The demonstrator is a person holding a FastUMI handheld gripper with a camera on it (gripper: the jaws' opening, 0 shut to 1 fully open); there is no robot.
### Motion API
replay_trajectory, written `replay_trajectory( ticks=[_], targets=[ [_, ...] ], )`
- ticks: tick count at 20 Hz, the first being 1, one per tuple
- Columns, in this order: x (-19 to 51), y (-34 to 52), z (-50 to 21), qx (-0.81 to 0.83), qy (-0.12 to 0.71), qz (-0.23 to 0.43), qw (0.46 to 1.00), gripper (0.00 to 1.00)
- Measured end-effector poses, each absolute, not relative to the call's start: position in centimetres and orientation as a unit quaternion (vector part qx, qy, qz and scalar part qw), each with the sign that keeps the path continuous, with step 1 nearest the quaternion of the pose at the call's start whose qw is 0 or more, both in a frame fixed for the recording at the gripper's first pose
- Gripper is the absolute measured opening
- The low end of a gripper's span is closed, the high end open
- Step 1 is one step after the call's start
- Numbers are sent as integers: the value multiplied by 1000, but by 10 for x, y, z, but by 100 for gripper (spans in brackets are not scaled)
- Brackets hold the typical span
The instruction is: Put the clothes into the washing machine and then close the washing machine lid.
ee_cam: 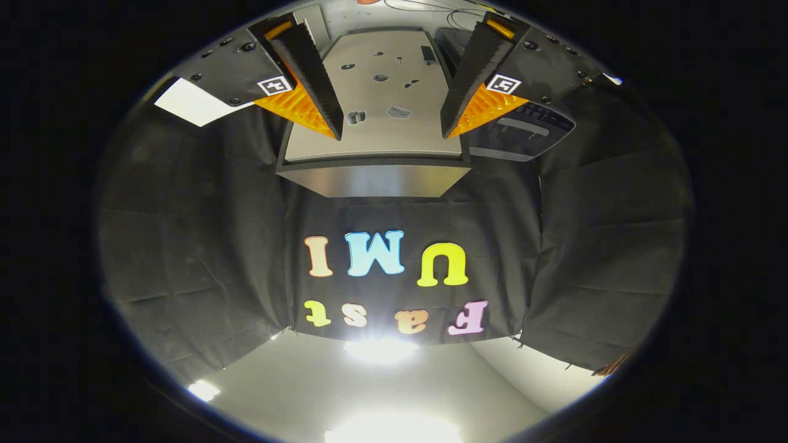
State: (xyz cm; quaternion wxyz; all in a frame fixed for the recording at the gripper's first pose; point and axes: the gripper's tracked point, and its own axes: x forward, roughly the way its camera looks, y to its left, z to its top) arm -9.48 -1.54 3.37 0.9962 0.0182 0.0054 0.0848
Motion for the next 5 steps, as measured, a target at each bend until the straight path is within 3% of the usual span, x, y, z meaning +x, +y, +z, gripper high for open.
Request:
replay_trajectory(
  ticks=[5],
  targets=[
    [-90,-15,34,15,0,86,996,98]
  ],
)
